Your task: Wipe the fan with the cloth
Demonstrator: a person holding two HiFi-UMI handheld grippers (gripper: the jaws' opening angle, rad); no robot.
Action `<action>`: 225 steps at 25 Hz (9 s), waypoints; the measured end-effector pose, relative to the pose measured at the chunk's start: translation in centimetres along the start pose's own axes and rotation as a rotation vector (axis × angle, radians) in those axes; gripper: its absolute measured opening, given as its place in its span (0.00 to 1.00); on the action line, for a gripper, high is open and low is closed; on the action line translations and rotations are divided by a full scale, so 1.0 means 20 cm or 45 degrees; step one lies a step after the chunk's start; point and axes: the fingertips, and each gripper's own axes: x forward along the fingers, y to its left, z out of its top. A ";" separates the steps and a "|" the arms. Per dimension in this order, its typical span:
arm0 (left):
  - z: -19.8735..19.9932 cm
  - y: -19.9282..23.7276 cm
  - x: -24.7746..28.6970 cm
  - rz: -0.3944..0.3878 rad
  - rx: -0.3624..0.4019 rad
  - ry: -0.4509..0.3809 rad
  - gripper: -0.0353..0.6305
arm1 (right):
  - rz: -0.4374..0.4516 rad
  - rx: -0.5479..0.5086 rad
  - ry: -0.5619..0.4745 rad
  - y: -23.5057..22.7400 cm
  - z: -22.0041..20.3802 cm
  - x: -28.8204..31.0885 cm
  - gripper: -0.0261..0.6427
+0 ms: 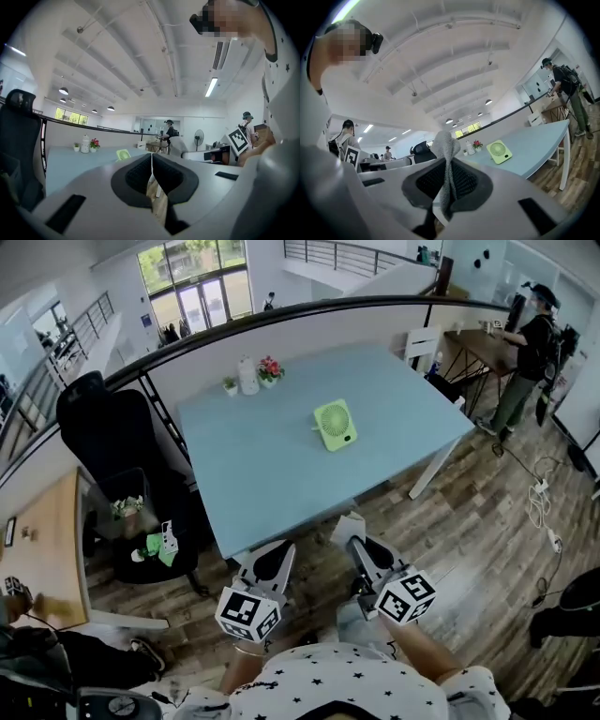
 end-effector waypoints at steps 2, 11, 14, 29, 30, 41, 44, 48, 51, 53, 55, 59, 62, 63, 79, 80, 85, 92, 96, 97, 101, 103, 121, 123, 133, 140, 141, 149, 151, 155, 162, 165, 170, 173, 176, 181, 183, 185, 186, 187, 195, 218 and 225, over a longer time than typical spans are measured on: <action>0.01 0.01 0.06 0.025 0.004 -0.006 0.10 | 0.013 0.018 0.019 -0.07 0.00 0.04 0.08; 0.04 0.03 0.37 0.078 0.011 0.002 0.10 | 0.070 0.049 0.022 -0.38 0.15 0.17 0.08; 0.05 0.04 0.46 0.104 0.020 0.010 0.10 | 0.092 0.062 0.025 -0.47 0.19 0.22 0.08; 0.15 0.04 0.92 0.195 0.060 0.031 0.10 | 0.162 0.085 0.008 -0.90 0.41 0.37 0.08; 0.16 0.04 0.95 0.203 0.061 0.029 0.10 | 0.168 0.083 0.011 -0.93 0.43 0.37 0.08; 0.14 0.04 1.20 0.256 0.050 0.022 0.10 | 0.237 0.049 0.061 -1.15 0.47 0.53 0.08; 0.13 0.11 1.20 0.301 0.035 0.018 0.10 | 0.248 0.032 0.084 -1.17 0.46 0.61 0.08; 0.14 0.26 1.22 0.357 0.013 0.004 0.10 | 0.276 -0.007 0.123 -1.19 0.46 0.77 0.08; 0.13 0.38 1.27 0.376 -0.011 0.002 0.10 | 0.296 -0.054 0.164 -1.19 0.45 0.92 0.08; 0.13 0.44 1.31 0.379 -0.028 -0.001 0.10 | 0.302 -0.077 0.198 -1.20 0.43 1.03 0.08; 0.13 0.52 1.34 0.392 -0.044 -0.009 0.10 | 0.315 -0.106 0.237 -1.20 0.39 1.14 0.08; 0.10 0.68 1.37 0.433 -0.085 0.001 0.10 | 0.355 -0.151 0.334 -1.20 0.29 1.36 0.08; 0.09 0.80 1.37 0.484 -0.107 0.006 0.10 | 0.373 -0.194 0.399 -1.21 0.22 1.50 0.08; 0.09 0.84 1.37 0.500 -0.110 0.004 0.10 | 0.373 -0.204 0.418 -1.21 0.20 1.54 0.08; 0.06 1.21 1.43 0.545 -0.180 0.023 0.10 | 0.365 -0.303 0.699 -1.23 -0.09 1.88 0.08; 0.05 1.23 1.43 0.542 -0.189 0.026 0.10 | 0.360 -0.309 0.708 -1.23 -0.10 1.88 0.08; 0.00 1.27 1.45 0.505 -0.214 0.027 0.10 | 0.336 -0.308 0.721 -1.25 -0.11 1.89 0.08; 0.02 1.28 1.51 0.467 -0.207 0.016 0.10 | 0.292 -0.276 0.717 -1.33 -0.07 1.87 0.08; 0.04 1.24 1.58 0.453 -0.205 0.022 0.10 | 0.272 -0.266 0.723 -1.42 -0.03 1.85 0.08; 0.04 1.23 1.59 0.454 -0.205 0.023 0.10 | 0.266 -0.261 0.725 -1.44 -0.02 1.85 0.08; 0.04 1.19 1.65 0.465 -0.215 0.027 0.10 | 0.240 -0.244 0.730 -1.55 0.02 1.82 0.08; 0.05 1.17 1.68 0.467 -0.220 0.024 0.10 | 0.222 -0.237 0.731 -1.61 0.04 1.81 0.08; 0.07 1.05 1.78 0.521 -0.206 0.000 0.10 | 0.154 -0.208 0.716 -1.90 0.13 1.76 0.08; 0.08 1.04 1.77 0.537 -0.208 -0.006 0.10 | 0.178 -0.228 0.682 -1.86 0.17 1.76 0.08; 0.10 1.01 1.65 0.631 -0.204 -0.027 0.10 | 0.484 -0.214 0.654 -1.40 0.15 1.76 0.08; 0.09 1.04 1.52 0.722 -0.212 -0.037 0.10 | 0.575 -0.239 0.782 -1.26 -0.08 1.77 0.08; 0.09 1.04 1.51 0.732 -0.212 -0.038 0.10 | 0.575 -0.243 0.795 -1.26 -0.11 1.77 0.08; 0.08 1.07 1.47 0.763 -0.212 -0.027 0.10 | 0.548 -0.253 0.862 -1.32 -0.22 1.79 0.08; 0.08 1.08 1.49 0.755 -0.210 -0.024 0.10 | 0.539 -0.247 0.861 -1.34 -0.22 1.79 0.08; 0.09 1.07 1.54 0.721 -0.208 -0.019 0.10 | 0.512 -0.229 0.853 -1.38 -0.20 1.77 0.08; 0.09 1.07 1.64 0.658 -0.197 -0.008 0.10 | 0.446 -0.211 0.828 -1.50 -0.15 1.76 0.08; 0.10 1.06 1.70 0.626 -0.188 -0.003 0.10 | 0.411 -0.205 0.815 -1.56 -0.12 1.74 0.08; 0.12 1.03 1.79 0.566 -0.178 0.002 0.10 | 0.332 -0.195 0.787 -1.68 -0.06 1.72 0.08; 0.13 1.01 1.83 0.533 -0.174 0.001 0.10 | 0.287 -0.188 0.777 -1.76 -0.03 1.71 0.08; 0.14 0.99 1.86 0.515 -0.166 0.000 0.10 | 0.250 -0.187 0.769 -1.83 -0.01 1.70 0.08; 0.14 0.98 1.86 0.515 -0.165 0.005 0.10 | 0.207 -0.195 0.771 -1.89 -0.01 1.69 0.08; 0.14 0.99 1.85 0.517 -0.166 0.008 0.10 | 0.205 -0.199 0.771 -1.89 -0.02 1.69 0.08; 0.14 0.99 1.85 0.519 -0.165 0.008 0.10 | 0.204 -0.192 0.769 -1.89 -0.01 1.70 0.08; 0.14 0.99 1.85 0.521 -0.165 0.007 0.10 | 0.206 -0.185 0.766 -1.89 -0.01 1.70 0.08; 0.14 0.98 1.84 0.523 -0.164 0.007 0.10 | 0.210 -0.178 0.761 -1.88 0.00 1.69 0.08; 0.13 1.00 1.77 0.560 -0.169 0.002 0.10 | 0.400 -0.169 0.716 -1.58 0.04 1.71 0.08; 0.10 1.06 1.65 0.643 -0.186 0.018 0.10 | 0.502 -0.280 0.902 -1.45 -0.27 1.68 0.08; 0.10 1.02 1.76 0.571 -0.181 0.031 0.10 | 0.383 -0.255 0.874 -1.65 -0.20 1.64 0.08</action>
